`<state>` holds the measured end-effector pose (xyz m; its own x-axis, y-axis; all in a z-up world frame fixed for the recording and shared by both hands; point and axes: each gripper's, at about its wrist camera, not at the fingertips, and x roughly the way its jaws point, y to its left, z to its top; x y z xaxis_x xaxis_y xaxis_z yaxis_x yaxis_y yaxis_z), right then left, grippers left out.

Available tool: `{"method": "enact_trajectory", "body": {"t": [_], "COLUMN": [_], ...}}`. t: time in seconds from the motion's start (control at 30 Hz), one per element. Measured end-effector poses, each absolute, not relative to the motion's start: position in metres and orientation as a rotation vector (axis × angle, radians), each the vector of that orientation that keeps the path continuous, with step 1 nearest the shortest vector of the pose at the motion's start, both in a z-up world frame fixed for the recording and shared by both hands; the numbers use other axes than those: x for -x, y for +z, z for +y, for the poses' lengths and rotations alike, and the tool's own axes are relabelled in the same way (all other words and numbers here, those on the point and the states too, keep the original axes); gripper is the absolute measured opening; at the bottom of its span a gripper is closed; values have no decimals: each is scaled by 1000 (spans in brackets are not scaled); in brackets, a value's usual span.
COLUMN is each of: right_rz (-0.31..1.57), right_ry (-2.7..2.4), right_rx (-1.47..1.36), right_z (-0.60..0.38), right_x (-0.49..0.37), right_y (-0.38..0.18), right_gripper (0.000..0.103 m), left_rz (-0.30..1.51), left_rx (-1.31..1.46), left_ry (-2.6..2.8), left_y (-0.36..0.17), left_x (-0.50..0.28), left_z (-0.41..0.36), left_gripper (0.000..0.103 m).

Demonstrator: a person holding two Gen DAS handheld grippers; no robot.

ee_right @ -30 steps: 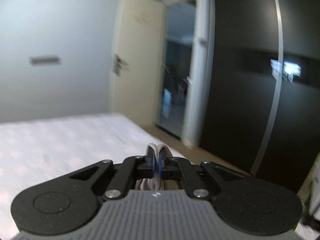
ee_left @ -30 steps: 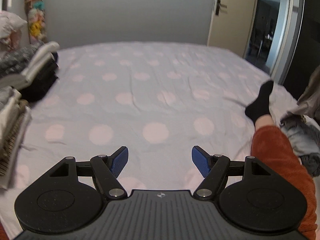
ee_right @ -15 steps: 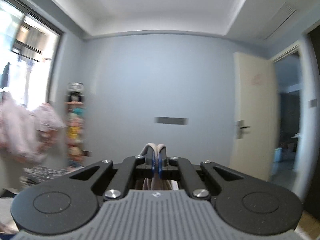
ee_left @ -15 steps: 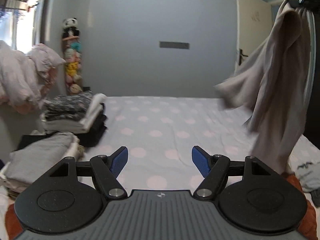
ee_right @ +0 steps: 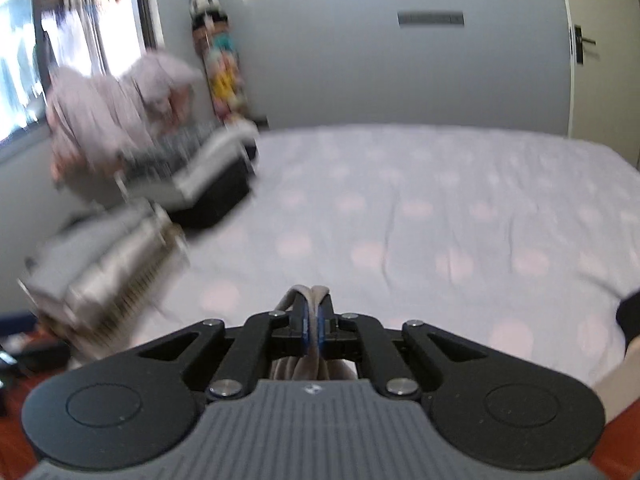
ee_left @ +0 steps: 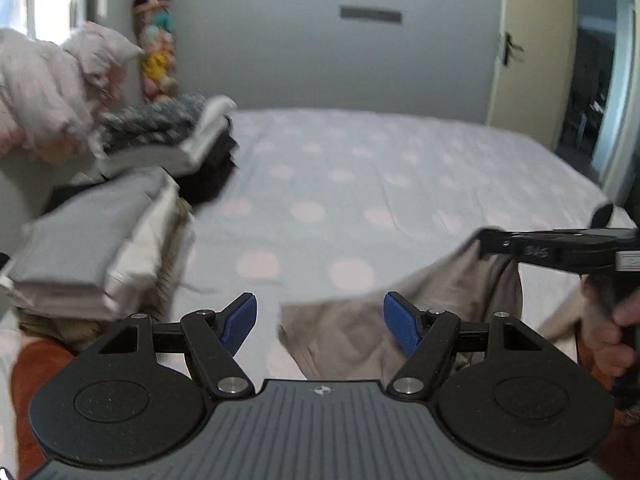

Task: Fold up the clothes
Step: 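Grasp the beige shirt with the right gripper and lift it, then grasp the beige shirt with the left gripper while the right gripper holds it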

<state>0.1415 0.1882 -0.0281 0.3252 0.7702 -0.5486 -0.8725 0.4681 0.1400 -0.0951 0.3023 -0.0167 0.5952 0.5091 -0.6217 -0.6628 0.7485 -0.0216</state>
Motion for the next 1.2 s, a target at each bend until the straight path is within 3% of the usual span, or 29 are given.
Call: {"method": "enact_trajectory", "body": {"t": [0.07, 0.1, 0.13, 0.2, 0.27, 0.33, 0.6, 0.67, 0.7, 0.77, 0.83, 0.87, 0.93, 1.0, 1.2], "right_rz": [623, 636, 644, 639, 621, 635, 861, 968, 1006, 1041, 1040, 1029, 968, 906, 680], "right_ry": [1070, 1061, 1051, 1021, 992, 971, 959, 1002, 1008, 993, 977, 970, 964, 958, 949], "right_rx": [239, 248, 249, 236, 218, 196, 264, 230, 216, 209, 226, 227, 199, 172, 62], "right_z": [196, 199, 192, 178, 152, 136, 99, 99, 101, 107, 114, 115, 111, 107, 91], "right_x": [-147, -154, -160, -168, -171, -177, -160, -154, -153, -151, -152, -152, -152, -152, -152], "right_y": [-43, -47, -52, -56, -56, -61, -114, -129, -136, -145, -151, -151, -137, -124, -58], "right_gripper": [12, 20, 40, 56, 57, 70, 73, 73, 73, 69, 34, 27, 14, 9, 6], "left_rz": [660, 673, 685, 711, 736, 768, 883, 894, 908, 922, 908, 893, 858, 810, 605], "left_rx": [259, 256, 252, 242, 230, 210, 150, 165, 169, 181, 205, 222, 245, 240, 214], "left_ry": [639, 612, 582, 522, 463, 424, 394, 380, 383, 399, 417, 425, 450, 495, 557], "left_y": [-28, -34, -40, -52, -64, -79, -127, -135, -138, -142, -139, -136, -125, -107, -27], "left_x": [88, 84, 79, 70, 61, 52, 14, 7, 4, 1, 5, 9, 18, 29, 70], "left_z": [300, 299, 295, 287, 279, 270, 256, 259, 262, 267, 273, 277, 285, 292, 304], "left_gripper": [83, 83, 83, 83, 83, 83, 83, 79, 75, 39, 21, 13, 10, 9, 8]}}
